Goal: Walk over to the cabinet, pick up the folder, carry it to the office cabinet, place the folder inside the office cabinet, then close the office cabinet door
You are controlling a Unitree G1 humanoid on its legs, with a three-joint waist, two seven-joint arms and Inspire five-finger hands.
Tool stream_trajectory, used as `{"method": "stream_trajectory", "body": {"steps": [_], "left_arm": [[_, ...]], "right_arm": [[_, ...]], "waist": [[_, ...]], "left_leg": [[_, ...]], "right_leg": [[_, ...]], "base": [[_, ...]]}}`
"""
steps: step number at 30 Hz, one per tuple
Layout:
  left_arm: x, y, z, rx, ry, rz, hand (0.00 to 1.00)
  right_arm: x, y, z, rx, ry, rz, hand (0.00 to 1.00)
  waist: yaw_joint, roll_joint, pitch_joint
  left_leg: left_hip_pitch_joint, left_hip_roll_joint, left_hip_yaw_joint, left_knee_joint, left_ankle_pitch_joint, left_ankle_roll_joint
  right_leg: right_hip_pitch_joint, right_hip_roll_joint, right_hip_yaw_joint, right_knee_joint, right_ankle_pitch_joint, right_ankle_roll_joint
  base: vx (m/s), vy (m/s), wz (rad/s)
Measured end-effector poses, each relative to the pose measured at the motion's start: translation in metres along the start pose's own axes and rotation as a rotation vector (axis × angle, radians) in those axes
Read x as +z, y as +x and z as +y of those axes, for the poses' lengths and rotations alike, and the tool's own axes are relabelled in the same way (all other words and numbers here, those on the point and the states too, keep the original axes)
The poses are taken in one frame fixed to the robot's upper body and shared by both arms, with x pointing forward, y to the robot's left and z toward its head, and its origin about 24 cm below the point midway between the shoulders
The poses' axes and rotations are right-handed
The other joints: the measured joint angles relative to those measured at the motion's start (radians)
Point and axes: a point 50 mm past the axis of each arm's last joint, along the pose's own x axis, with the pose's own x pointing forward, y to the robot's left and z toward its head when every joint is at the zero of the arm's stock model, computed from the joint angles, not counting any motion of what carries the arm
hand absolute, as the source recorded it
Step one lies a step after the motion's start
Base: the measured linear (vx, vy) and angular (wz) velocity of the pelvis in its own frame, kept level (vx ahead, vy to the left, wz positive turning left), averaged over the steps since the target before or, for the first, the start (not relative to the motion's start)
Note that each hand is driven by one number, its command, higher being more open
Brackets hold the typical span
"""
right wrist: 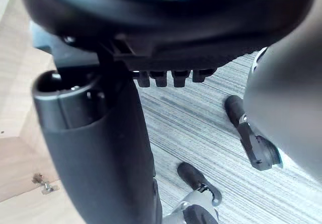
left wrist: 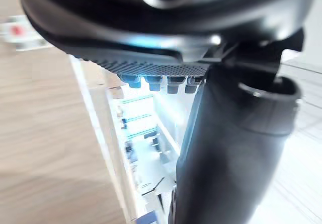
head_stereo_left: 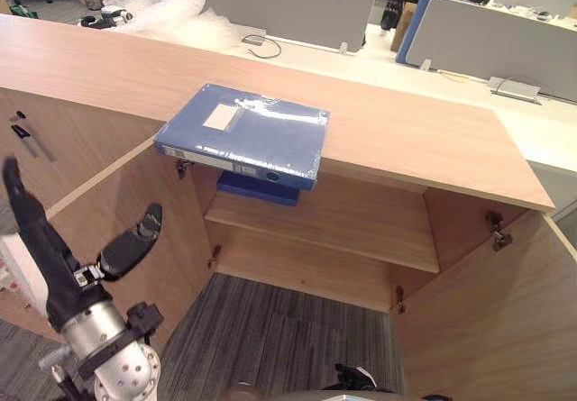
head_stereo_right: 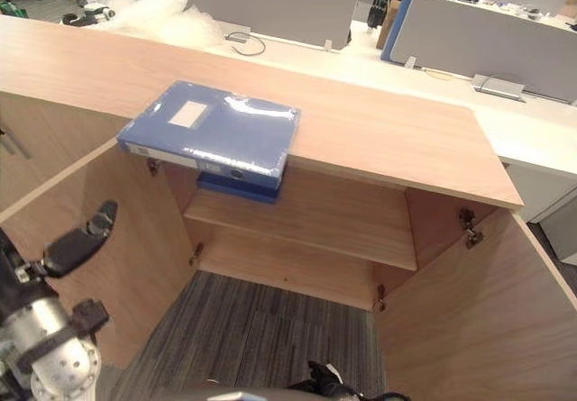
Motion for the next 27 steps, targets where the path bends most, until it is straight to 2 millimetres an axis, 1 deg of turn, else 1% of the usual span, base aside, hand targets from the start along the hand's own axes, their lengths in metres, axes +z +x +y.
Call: {"method": "stream_trajectory", "body": {"steps": [1, 3, 4, 5, 7, 9, 11, 13, 18, 20, 24, 27], "left_arm": [[0.002, 0.001, -0.001, 0.002, 0.008, -0.017, 1.00], [0.012, 0.010, -0.008, -0.007, 0.058, -0.131, 1.00], [0.014, 0.011, -0.010, -0.015, 0.064, -0.155, 1.00], [0.019, 0.016, -0.015, -0.034, 0.101, -0.218, 1.00], [0.020, 0.021, -0.019, -0.047, 0.144, -0.272, 1.00], [0.018, 0.028, -0.024, -0.070, 0.186, -0.318, 1.00], [0.012, 0.033, -0.030, -0.115, 0.276, -0.363, 1.00], [0.007, 0.035, -0.032, -0.153, 0.330, -0.379, 1.00], [-0.007, 0.042, -0.037, -0.250, 0.445, -0.422, 1.00], [-0.011, 0.045, -0.037, -0.289, 0.503, -0.454, 1.00], [-0.017, 0.052, -0.040, -0.332, 0.559, -0.484, 1.00], [-0.022, 0.060, -0.043, -0.360, 0.605, -0.508, 1.00]], "right_arm": [[0.000, 0.000, 0.000, -0.001, -0.004, -0.001, 1.00], [0.004, 0.001, -0.002, 0.001, -0.058, -0.018, 1.00], [0.005, 0.001, -0.002, 0.003, -0.071, -0.021, 1.00], [0.007, 0.001, -0.003, 0.003, -0.083, -0.023, 1.00], [0.007, 0.001, -0.003, 0.006, -0.101, -0.026, 1.00], [0.008, 0.001, -0.003, 0.013, -0.147, -0.034, 1.00], [0.009, 0.001, -0.004, 0.023, -0.157, -0.039, 1.00], [0.009, 0.001, -0.004, 0.028, -0.163, -0.043, 1.00], [0.009, 0.001, -0.005, 0.039, -0.198, -0.046, 1.00], [0.009, 0.001, -0.005, 0.044, -0.204, -0.048, 1.00], [0.011, 0.001, -0.005, 0.048, -0.224, -0.055, 1.00], [0.014, 0.001, -0.007, 0.045, -0.237, -0.068, 1.00]], "waist": [[0.000, 0.001, 0.001], [-0.005, 0.015, 0.009], [-0.007, 0.017, 0.010], [-0.010, 0.019, 0.012], [-0.010, 0.025, 0.016], [-0.010, 0.028, 0.018], [-0.011, 0.031, 0.020], [-0.013, 0.032, 0.020], [-0.019, 0.034, 0.022], [-0.020, 0.033, 0.021], [-0.020, 0.026, 0.017], [-0.025, 0.023, 0.015]], "left_leg": [[0.000, 0.001, 0.002, 0.000, 0.000, 0.000], [0.004, 0.006, 0.018, 0.000, 0.001, -0.002], [0.004, 0.007, 0.020, 0.000, 0.002, -0.003], [0.006, 0.013, 0.027, -0.001, 0.003, -0.005], [0.012, 0.019, 0.037, -0.006, 0.005, -0.008], [0.016, 0.027, 0.044, -0.011, 0.008, -0.013], [0.022, 0.036, 0.053, -0.016, 0.011, -0.018], [0.033, 0.043, 0.065, -0.027, 0.015, -0.023], [0.035, 0.052, 0.077, -0.031, 0.016, -0.025], [0.038, 0.054, 0.082, -0.040, 0.017, -0.027], [0.041, 0.057, 0.096, -0.043, 0.018, -0.028], [0.035, 0.057, 0.102, -0.042, 0.021, -0.029]], "right_leg": [[0.000, 0.001, 0.002, -0.001, 0.001, -0.001], [-0.002, 0.012, 0.022, -0.010, 0.009, -0.010], [-0.002, 0.013, 0.025, -0.013, 0.011, -0.012], [-0.003, 0.017, 0.033, -0.019, 0.015, -0.017], [-0.002, 0.025, 0.043, -0.026, 0.018, -0.022], [-0.002, 0.032, 0.052, -0.032, 0.023, -0.028], [-0.003, 0.041, 0.064, -0.035, 0.027, -0.034], [-0.003, 0.046, 0.076, -0.036, 0.028, -0.038], [-0.006, 0.054, 0.092, -0.037, 0.032, -0.044], [-0.006, 0.056, 0.097, -0.038, 0.033, -0.046], [-0.012, 0.060, 0.114, -0.039, 0.036, -0.050], [-0.024, 0.063, 0.122, -0.038, 0.040, -0.054]], "base": [[-0.03, 0.007, -0.21], [-0.03, 0.022, -0.23], [-0.04, 0.011, -0.22], [-0.04, 0.009, -0.19], [-0.04, -0.003, -0.19], [-0.03, -0.013, -0.14], [-0.04, -0.001, -0.15], [-0.03, -0.003, -0.18], [-0.04, 0.008, -0.10], [-0.03, 0.017, -0.07], [0.00, 0.023, -0.11], [0.00, 0.028, -0.07]]}}
